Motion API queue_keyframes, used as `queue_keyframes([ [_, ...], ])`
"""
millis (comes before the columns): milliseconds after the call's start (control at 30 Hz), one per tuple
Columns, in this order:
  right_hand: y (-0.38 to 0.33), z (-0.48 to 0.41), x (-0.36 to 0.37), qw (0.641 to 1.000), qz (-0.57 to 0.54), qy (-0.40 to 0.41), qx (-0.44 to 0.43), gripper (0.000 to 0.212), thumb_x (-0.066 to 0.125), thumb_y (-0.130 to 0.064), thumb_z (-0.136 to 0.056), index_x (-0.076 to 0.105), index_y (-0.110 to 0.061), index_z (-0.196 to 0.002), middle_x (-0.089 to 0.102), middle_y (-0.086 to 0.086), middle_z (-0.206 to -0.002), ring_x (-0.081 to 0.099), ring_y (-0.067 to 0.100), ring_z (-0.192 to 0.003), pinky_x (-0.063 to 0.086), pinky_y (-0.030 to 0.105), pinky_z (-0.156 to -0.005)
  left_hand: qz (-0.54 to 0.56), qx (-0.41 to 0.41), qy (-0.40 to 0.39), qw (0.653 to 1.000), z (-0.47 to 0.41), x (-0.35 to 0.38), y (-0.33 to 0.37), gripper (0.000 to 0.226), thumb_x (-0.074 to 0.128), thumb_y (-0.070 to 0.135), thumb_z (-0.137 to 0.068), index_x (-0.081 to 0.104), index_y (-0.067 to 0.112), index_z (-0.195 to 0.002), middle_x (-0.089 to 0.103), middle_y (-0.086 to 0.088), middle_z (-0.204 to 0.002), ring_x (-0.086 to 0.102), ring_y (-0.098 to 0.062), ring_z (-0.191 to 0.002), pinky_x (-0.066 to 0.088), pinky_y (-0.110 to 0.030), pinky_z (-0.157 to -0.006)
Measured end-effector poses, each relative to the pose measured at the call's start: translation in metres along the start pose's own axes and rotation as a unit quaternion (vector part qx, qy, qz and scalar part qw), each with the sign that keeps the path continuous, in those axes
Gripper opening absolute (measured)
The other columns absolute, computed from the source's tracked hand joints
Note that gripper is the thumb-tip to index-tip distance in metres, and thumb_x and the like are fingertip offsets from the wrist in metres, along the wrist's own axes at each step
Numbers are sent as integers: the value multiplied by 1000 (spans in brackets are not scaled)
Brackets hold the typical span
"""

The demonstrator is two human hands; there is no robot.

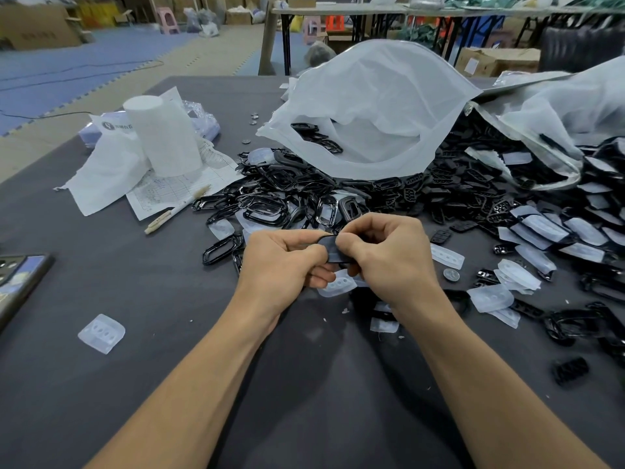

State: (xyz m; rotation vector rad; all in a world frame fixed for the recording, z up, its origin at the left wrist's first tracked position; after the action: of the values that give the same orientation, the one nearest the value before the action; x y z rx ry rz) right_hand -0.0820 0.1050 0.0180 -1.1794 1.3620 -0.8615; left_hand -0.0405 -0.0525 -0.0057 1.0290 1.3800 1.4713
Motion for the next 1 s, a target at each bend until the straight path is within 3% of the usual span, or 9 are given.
queue_keyframes([
  [133, 1, -1, -1, 999, -31, -6, 18, 22, 77, -1, -84, 74, -17, -69, 68, 7, -57, 57, 16, -45, 50, 31, -48, 9, -3, -1, 1000, -1, 2, 2, 30, 61, -13, -85, 80, 9, -93, 74, -18, -65, 70, -18, -51, 54, -22, -48],
  [233, -3, -2, -4, 999, 5, -31, -1, 17, 77, -7, -85, 77, -20, -74, 73, -3, -64, 66, 13, -54, 56, 30, -57, 12, -2, 6, 1000, -1, 2, 1, 30, 62, -13, -86, 79, 10, -93, 74, -17, -65, 70, -18, -51, 54, -22, -48],
  [333, -14, 2, -8, 989, 117, -49, -71, 26, 83, -16, -75, 81, -31, -96, 76, -20, -82, 70, -4, -79, 54, 13, -74, 20, -6, 11, 1000, 0, 0, 0, 29, 61, -12, -86, 79, 10, -92, 74, -17, -66, 69, -18, -51, 54, -22, -49],
  [400, -22, 8, -7, 975, 180, -62, -117, 37, 85, -15, -70, 81, -34, -101, 72, -27, -81, 63, -13, -82, 45, 4, -72, 16, -7, 7, 1000, 0, 0, 0, 28, 60, -11, -84, 80, 8, -90, 75, -16, -67, 69, -17, -51, 53, -22, -49],
  [500, -26, 10, -9, 970, 196, -57, -135, 37, 84, -9, -69, 82, -32, -98, 72, -24, -81, 60, -14, -82, 42, 2, -70, 7, -3, -8, 1000, 1, 2, -1, 26, 60, -7, -85, 82, 7, -89, 75, -16, -69, 68, -17, -54, 53, -22, -50],
  [600, -24, 4, -15, 974, 191, -57, -111, 36, 85, -9, -69, 82, -31, -98, 74, -22, -82, 62, -16, -81, 41, 0, -69, 20, 10, -22, 999, 3, 4, 0, 18, 67, 4, -92, 83, 10, -96, 76, -15, -75, 68, -18, -59, 55, -23, -55],
  [767, -13, -17, -60, 971, 232, -39, -42, 37, 89, -12, -68, 82, -33, -98, 70, -26, -79, 59, -22, -74, 39, -3, -64, 15, 65, 38, 997, 4, -9, 8, 20, 70, 16, -95, 84, 27, -87, 79, -10, -80, 73, -21, -65, 58, -25, -59],
  [900, 0, -37, -134, 948, 318, 7, 32, 36, 89, -10, -67, 80, -34, -93, 72, -19, -82, 62, -11, -60, 48, 5, -62, -111, 119, 79, 984, 10, -10, 14, 17, 70, 27, -86, 82, 40, -88, 78, 7, -74, 76, -12, -69, 60, -27, -67],
  [1000, 11, -52, -189, 913, 397, 47, 82, 34, 90, -13, -68, 80, -30, -96, 73, -8, -89, 65, 4, -76, 46, 13, -68, -236, 145, 98, 956, 17, -6, 16, 19, 75, 27, -87, 79, 45, -85, 73, 25, -70, 71, 2, -70, 53, -14, -70],
])
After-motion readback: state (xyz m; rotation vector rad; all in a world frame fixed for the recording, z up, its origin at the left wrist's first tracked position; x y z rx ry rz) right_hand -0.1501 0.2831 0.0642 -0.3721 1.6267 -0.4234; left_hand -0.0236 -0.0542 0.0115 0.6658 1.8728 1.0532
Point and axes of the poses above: each hand's wrist, its own z-axis away from the middle knuckle, its own x-axis out of the palm, y = z × x, the point moved 6 cm from there along -z, towards the middle knuckle
